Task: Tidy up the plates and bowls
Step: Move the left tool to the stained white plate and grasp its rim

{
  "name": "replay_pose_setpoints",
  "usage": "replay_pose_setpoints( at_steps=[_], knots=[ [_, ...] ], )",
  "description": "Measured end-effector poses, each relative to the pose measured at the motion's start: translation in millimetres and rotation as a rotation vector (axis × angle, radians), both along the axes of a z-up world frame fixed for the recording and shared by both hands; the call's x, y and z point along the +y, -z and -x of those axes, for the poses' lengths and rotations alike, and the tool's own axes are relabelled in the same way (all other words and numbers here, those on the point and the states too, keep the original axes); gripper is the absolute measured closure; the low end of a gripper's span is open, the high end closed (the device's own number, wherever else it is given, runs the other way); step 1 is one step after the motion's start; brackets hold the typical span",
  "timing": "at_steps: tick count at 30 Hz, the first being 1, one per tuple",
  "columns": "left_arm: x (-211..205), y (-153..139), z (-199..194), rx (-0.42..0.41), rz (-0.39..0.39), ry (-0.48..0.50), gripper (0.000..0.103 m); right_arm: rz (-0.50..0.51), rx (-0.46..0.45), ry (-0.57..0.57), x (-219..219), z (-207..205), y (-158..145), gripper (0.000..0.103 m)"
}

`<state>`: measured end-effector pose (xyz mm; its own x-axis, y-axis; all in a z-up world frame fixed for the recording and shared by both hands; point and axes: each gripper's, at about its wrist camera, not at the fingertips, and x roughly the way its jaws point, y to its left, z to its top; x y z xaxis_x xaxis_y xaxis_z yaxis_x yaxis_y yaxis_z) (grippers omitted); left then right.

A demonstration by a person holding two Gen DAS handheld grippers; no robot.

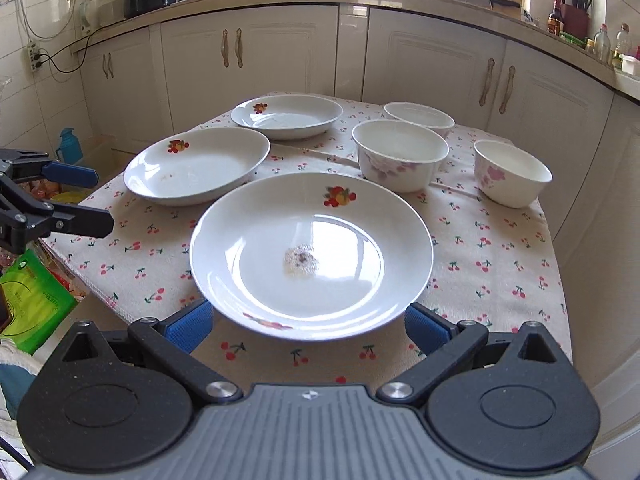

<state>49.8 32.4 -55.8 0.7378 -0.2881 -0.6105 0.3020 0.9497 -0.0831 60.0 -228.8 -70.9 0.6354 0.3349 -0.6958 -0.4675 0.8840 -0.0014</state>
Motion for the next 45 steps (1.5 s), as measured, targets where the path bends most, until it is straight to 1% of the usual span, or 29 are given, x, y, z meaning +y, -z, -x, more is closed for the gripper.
replay_pose_setpoints(
  at_steps=[5,10,12,14,17,21,24,27,34,38,41,45],
  knots=[
    [-6,-1,-6,0.019,-0.011,0.017,0.002,0.003,0.026,0.018,-2,-6,18,0.000],
    [-9,-2,-17,0.038,-0.011,0.021,0.002,0.004,0.028,-0.003,0,-13,27,0.000],
    [-11,-3,-21,0.029,-0.016,0.024,0.002,0.022,0.006,-0.020,3,-12,28,0.000],
    [-13,-5,-27,0.026,-0.023,0.036,0.002,0.015,0.003,-0.041,4,-13,29,0.000],
    [-18,-8,-38,0.042,-0.027,0.064,0.001,0.008,-0.009,-0.063,4,-15,30,0.000],
    [-25,-10,-56,0.073,-0.037,0.099,0.002,0.003,-0.014,-0.065,4,-16,31,0.000],
    [-31,-13,-68,0.068,-0.036,0.118,0.002,-0.008,-0.036,-0.070,2,-14,33,0.000],
    [-42,-14,-84,0.077,-0.074,0.154,0.002,-0.025,-0.071,-0.078,1,-11,36,0.000],
    [-74,-16,-113,0.101,-0.138,0.298,0.002,-0.042,-0.095,-0.099,-1,-9,37,0.000],
    [-89,-11,-134,0.143,-0.156,0.361,0.002,-0.046,-0.099,-0.104,-2,-9,37,0.000],
    [-100,-6,-148,0.173,-0.185,0.405,0.002,-0.038,-0.083,-0.093,0,-11,36,0.000],
    [-111,2,-166,0.233,-0.212,0.456,0.004,-0.048,-0.109,-0.086,-2,-8,39,0.000]
  ],
)
